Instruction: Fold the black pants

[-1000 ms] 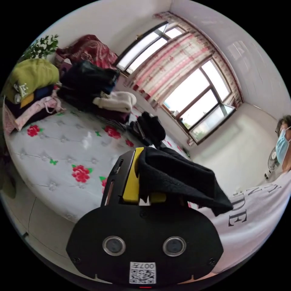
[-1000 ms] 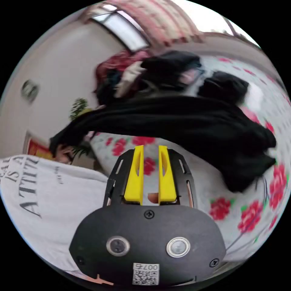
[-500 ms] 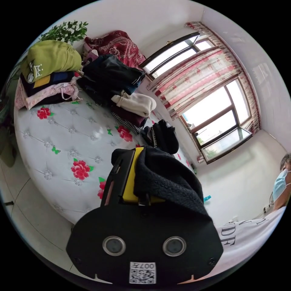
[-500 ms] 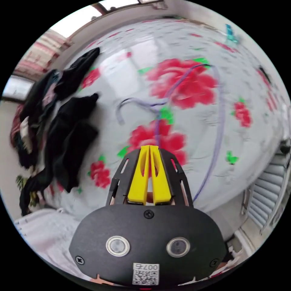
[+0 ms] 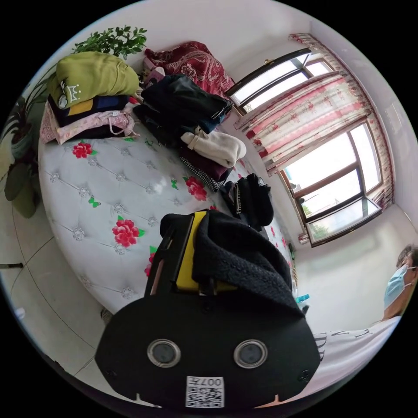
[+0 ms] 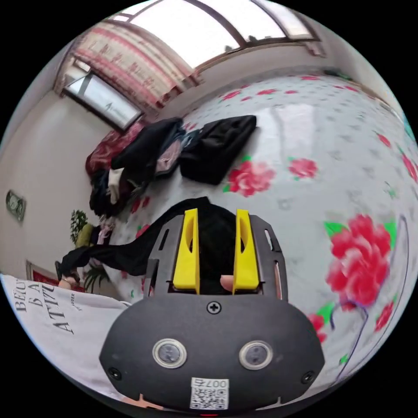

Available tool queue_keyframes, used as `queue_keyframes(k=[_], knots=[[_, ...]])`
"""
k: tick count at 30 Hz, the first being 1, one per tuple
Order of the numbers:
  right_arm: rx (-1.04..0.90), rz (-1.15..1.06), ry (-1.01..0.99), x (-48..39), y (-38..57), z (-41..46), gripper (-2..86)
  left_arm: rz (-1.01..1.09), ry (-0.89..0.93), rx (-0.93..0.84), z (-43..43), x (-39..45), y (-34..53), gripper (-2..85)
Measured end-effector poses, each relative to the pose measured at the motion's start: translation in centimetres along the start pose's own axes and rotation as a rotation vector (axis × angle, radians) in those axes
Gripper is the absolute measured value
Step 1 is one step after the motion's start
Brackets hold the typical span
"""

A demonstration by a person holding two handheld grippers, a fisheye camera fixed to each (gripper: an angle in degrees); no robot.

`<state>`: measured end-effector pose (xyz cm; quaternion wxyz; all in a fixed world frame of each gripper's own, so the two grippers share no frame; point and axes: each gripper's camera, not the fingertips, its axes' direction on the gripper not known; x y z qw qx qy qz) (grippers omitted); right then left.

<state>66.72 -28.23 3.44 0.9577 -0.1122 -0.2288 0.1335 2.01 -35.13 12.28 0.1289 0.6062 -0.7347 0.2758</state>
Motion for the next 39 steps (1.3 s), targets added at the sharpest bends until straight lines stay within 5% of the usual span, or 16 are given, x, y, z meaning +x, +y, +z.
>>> queue_keyframes(k=[7, 12, 21, 28, 35, 39], knots=[[-0.407, 0.008, 0.064, -1.3, -8.9, 17.4, 10.9, -0.028, -0.061, -0.029, 0.0, -2.0, -2.5, -0.6], [-0.426, -0.139, 0.168, -3.9, -7.7, 18.4, 3.8, -0.127, -0.045, -0.055, 0.5, -6.3, -4.2, -0.6], [0.185, -0.163, 0.02, -8.0, -9.4, -2.1, 0.0, -0.023, 0.364, -0.075, 5.5, -4.4, -15.6, -0.5], [0.758, -0.39, -0.124, -16.9, -2.0, -26.1, -0.1, 0.268, 0.797, 0.154, -3.7, 4.9, -22.8, -0.5], [0.942, -0.603, -0.143, -19.2, 11.3, -36.0, 0.0, 0.389, 0.835, 0.381, -16.5, 4.1, -21.0, -0.3], [0.884, -0.454, -0.103, -13.8, 17.1, -34.1, 0.0, 0.457, 0.651, 0.184, -15.8, 1.8, -16.3, 0.1]])
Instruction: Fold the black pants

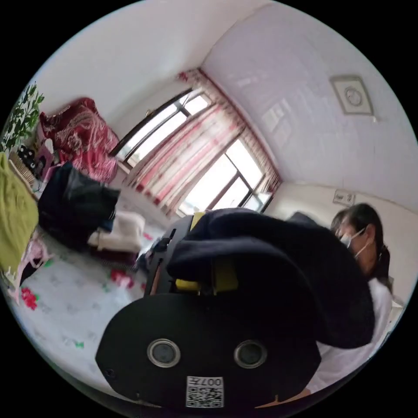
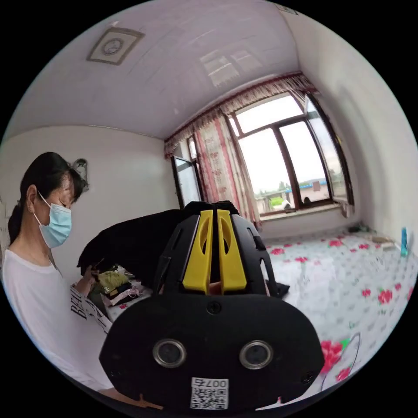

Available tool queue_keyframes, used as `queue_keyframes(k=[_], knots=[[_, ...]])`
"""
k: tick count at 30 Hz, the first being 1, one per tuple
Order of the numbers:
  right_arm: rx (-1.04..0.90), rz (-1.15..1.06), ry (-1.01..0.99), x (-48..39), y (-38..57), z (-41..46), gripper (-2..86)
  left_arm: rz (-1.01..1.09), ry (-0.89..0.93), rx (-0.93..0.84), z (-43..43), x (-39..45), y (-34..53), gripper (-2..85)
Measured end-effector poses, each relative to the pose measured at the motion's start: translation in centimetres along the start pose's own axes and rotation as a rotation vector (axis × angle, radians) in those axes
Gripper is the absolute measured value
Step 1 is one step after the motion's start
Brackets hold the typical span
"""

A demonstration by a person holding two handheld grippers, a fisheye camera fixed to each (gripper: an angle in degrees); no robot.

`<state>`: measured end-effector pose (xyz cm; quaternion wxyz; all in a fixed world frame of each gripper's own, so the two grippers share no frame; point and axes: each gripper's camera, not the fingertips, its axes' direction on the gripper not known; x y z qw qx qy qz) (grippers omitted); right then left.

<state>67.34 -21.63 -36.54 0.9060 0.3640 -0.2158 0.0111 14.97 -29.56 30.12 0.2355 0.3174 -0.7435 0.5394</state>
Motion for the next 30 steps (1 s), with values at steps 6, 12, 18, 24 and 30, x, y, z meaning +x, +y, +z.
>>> queue_keyframes(k=[6, 12, 18, 24, 30], knots=[[-0.162, 0.375, 0.25, 6.4, 14.7, -7.8, -0.1, -0.235, -0.356, -0.858, 6.1, -6.2, 16.3, 4.7], [-0.403, 0.487, 0.481, 7.6, 21.0, -11.1, -0.2, -0.361, -0.539, -0.848, 4.1, -7.3, 16.9, 4.7], [-0.355, 0.509, 0.474, 6.9, 22.2, -11.6, -0.2, -0.183, -0.293, -0.93, 17.3, -6.2, 13.5, 7.2], [-0.292, 0.525, 0.443, 5.4, 22.1, -13.2, -0.2, 0.053, -0.03, -1.131, 38.1, -1.3, 16.5, 12.0], [-0.326, 0.489, 0.468, 3.1, 21.2, -13.0, -0.2, 0.098, 0.027, -1.162, 55.2, 2.7, 19.5, 16.4]])
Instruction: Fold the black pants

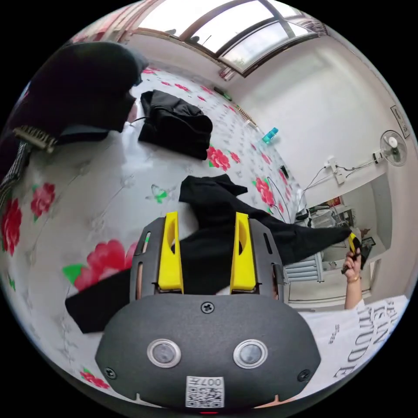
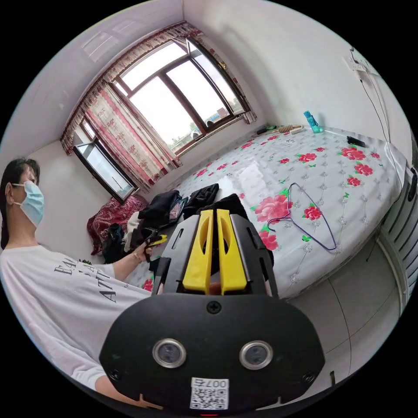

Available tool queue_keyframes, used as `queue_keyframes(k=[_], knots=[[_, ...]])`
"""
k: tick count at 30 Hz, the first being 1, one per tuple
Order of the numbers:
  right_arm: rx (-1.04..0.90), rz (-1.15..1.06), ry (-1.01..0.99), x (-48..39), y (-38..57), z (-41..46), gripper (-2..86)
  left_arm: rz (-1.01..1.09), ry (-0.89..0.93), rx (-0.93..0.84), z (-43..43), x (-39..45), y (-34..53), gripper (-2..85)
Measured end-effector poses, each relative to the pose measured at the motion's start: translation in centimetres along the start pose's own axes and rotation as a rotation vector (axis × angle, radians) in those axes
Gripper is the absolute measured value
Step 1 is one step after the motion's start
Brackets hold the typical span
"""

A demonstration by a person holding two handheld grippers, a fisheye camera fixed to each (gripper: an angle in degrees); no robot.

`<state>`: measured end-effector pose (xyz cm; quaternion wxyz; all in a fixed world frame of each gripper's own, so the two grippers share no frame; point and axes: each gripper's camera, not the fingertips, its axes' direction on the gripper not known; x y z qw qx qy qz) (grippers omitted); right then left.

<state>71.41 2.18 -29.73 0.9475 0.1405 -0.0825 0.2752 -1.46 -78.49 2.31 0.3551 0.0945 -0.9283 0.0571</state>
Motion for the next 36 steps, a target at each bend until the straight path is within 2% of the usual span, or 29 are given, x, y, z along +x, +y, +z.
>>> queue_keyframes(k=[4, 6, 8, 9, 12, 15, 17, 22, 27, 31, 33, 36], knots=[[-0.017, -0.006, 0.039, -1.2, 0.0, 0.4, -0.2, -0.132, -0.055, -0.165, 8.3, -0.8, -6.1, 15.5], [-0.023, 0.007, 0.052, -1.3, 0.0, 0.7, -0.2, -0.202, -0.048, -0.211, 10.9, -1.1, -6.6, 11.1], [-0.032, 0.019, 0.066, -1.3, -0.4, 1.3, -0.2, -0.218, -0.031, -0.216, 11.9, -0.6, -6.2, 4.2], [-0.033, 0.019, 0.07, -1.3, -0.6, 1.6, -0.2, -0.189, 0.0, -0.155, 11.3, -0.1, -5.5, 3.2], [-0.044, 0.015, 0.058, -1.1, -2.0, 3.2, -0.2, -0.183, 0.12, 0.007, 7.4, -0.8, -2.1, 1.9], [-0.077, -0.01, 0.0, -0.9, -4.0, 6.7, -0.2, -0.188, 0.134, 0.169, 0.0, -2.4, 3.9, 1.7], [-0.122, -0.034, -0.086, -1.2, -5.7, 11.1, -0.2, -0.205, 0.08, 0.251, -5.5, -3.3, 8.3, 1.8], [-0.259, -0.173, -0.237, -5.5, -8.4, 21.3, -0.2, -0.39, -0.19, 0.521, -22.3, -3.8, 21.9, 2.5], [-0.242, -0.308, -0.417, -11.0, -11.1, 26.2, -0.2, -0.359, -0.391, 0.728, -31.3, 0.7, 26.9, 3.3], [-0.138, -0.451, -0.411, -14.0, -12.6, 25.0, -0.2, -0.27, -0.457, 0.745, -32.6, 0.8, 23.1, 4.8], [-0.116, -0.453, -0.368, -13.5, -12.5, 24.5, -0.2, -0.273, -0.413, 0.713, -30.9, -1.1, 20.5, 6.1], [-0.191, -0.335, -0.257, -10.2, -10.8, 25.1, -0.2, -0.459, -0.317, 0.522, -25.7, -5.9, 18.0, 9.8]])
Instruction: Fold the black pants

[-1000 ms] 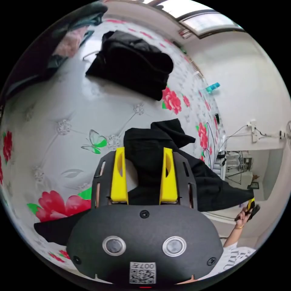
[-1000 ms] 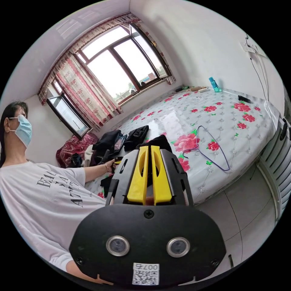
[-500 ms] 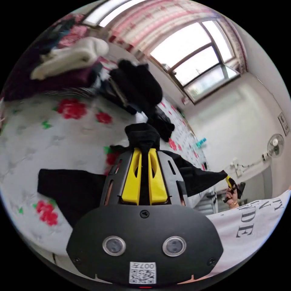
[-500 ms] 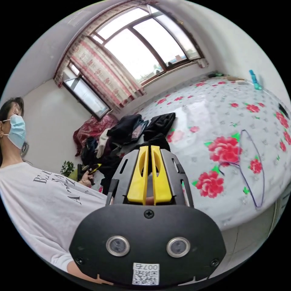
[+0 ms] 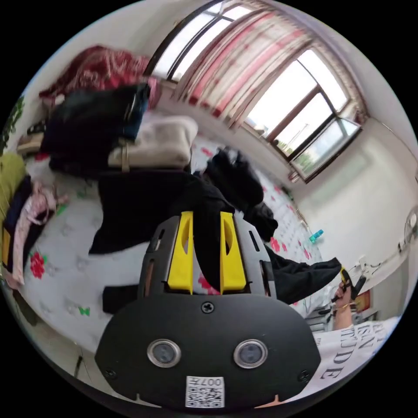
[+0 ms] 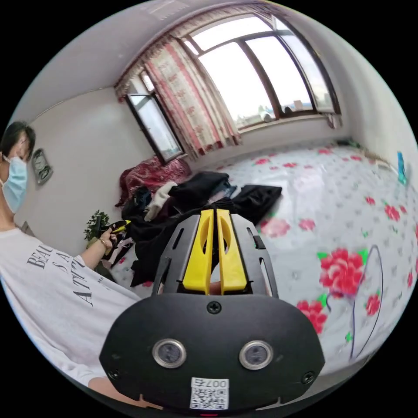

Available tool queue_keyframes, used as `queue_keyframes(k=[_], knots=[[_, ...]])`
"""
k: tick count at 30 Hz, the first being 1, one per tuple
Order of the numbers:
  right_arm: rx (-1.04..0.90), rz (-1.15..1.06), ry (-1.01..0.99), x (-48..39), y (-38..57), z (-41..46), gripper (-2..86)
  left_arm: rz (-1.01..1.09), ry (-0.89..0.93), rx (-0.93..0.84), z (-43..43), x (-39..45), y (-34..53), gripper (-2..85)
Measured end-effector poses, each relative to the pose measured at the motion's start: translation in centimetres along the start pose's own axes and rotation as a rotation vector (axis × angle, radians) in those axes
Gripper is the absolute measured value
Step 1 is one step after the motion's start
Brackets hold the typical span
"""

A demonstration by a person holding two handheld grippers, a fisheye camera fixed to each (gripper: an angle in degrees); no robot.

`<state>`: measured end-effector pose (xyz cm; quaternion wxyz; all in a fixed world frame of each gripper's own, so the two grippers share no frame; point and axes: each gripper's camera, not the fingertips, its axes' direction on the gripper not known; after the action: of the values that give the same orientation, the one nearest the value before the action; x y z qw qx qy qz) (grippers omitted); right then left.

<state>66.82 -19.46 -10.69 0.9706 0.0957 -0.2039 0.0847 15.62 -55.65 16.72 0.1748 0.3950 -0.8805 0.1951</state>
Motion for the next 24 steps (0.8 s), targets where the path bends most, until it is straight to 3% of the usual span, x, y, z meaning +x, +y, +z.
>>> queue_keyframes(k=[5, 11, 17, 24], knots=[[-0.179, 0.249, 0.126, 3.1, 9.0, 0.1, -0.3, -0.131, -0.069, -0.109, 4.1, -1.7, 7.3, 10.6], [-0.081, 0.493, 0.084, 5.7, 14.4, -2.3, -0.2, -0.328, -0.213, -0.236, 3.5, -7.0, 16.7, 9.6], [-0.084, 0.453, 0.089, 5.0, 12.3, -1.3, -0.2, -0.432, -0.132, -0.209, 4.6, -10.6, 16.1, 12.5], [-0.104, 0.413, 0.097, 3.7, 10.6, -0.6, -0.2, -0.478, -0.3, -0.269, 8.5, -13.6, 13.9, 10.8]])
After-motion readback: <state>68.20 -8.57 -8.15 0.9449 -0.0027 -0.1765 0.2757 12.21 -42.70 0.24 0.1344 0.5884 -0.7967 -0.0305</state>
